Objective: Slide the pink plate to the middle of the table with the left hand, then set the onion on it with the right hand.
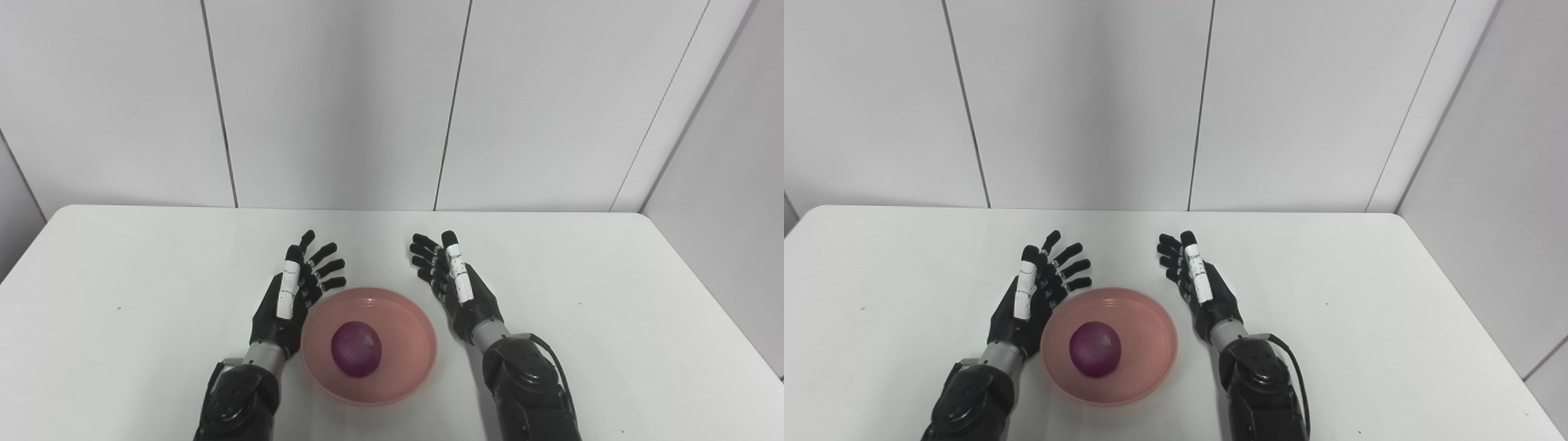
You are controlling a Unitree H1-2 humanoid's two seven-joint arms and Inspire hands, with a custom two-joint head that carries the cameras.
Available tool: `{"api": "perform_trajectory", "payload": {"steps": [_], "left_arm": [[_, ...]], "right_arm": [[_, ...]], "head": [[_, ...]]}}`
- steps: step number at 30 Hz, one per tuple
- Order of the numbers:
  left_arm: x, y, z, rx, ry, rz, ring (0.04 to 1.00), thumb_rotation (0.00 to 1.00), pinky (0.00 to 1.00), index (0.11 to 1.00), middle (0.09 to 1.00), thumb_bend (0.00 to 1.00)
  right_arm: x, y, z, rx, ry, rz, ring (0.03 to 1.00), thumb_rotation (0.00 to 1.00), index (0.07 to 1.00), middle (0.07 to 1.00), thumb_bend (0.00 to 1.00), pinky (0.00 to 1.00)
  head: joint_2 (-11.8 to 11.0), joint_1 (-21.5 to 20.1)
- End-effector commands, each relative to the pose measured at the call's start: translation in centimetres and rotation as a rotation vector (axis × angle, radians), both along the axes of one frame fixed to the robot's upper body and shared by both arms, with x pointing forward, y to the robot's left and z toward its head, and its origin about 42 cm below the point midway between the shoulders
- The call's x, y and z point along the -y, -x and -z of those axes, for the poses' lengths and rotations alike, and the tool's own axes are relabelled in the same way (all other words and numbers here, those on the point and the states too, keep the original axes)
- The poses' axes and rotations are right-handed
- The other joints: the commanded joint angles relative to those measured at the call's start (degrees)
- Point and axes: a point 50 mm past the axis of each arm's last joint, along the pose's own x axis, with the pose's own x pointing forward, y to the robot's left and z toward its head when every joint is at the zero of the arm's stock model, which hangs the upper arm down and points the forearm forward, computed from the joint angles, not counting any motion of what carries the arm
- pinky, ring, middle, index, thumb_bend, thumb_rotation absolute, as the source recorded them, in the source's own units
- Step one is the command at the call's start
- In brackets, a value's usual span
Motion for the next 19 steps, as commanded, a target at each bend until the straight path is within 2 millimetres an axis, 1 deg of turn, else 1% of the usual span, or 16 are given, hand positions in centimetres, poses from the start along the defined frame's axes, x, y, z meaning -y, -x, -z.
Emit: {"api": "perform_trajectory", "payload": {"steps": [1,4,8,11,18,19], "left_arm": [[-0.2,1.7,3.3,-0.135,-0.018,-0.007,0.808,0.94,0.71,0.98,0.879,0.92],[-0.2,1.7,3.2,-0.136,-0.014,-0.006,0.807,0.95,0.71,0.979,0.878,0.91],[-0.2,1.6,3.2,-0.132,-0.018,-0.006,0.807,0.94,0.71,0.978,0.875,0.92],[-0.4,1.6,3.1,-0.128,-0.023,-0.006,0.806,0.95,0.71,0.979,0.879,0.93],[-0.6,1.5,2.5,-0.114,-0.02,-0.006,0.819,0.94,0.74,0.986,0.891,0.93],[-0.6,1.5,2.4,-0.111,-0.021,-0.007,0.834,0.94,0.77,0.984,0.894,0.93]], "right_arm": [[-0.2,-0.1,-0.3,0.035,-0.018,-0.024,0.927,1.0,0.884,0.888,0.88,0.96],[-0.1,0.3,0.7,0.01,-0.011,-0.022,0.93,1.0,0.899,0.898,0.87,0.97],[-0.1,0.9,2.0,-0.01,0.007,-0.004,0.909,1.0,0.872,0.879,0.88,0.96],[-0.2,1.5,2.8,-0.013,0.023,-0.002,0.897,1.0,0.876,0.873,0.88,0.94],[0.0,2.4,3.4,0.007,0.024,0.001,0.9,1.0,0.878,0.878,0.88,0.95],[0.1,2.5,3.4,0.009,0.021,0.001,0.907,1.0,0.885,0.885,0.89,0.96]], "head": [[0.1,0.0],[0.1,0.0],[0.1,0.0],[0.0,0.0],[-0.2,-0.1],[-0.2,-0.1]]}}
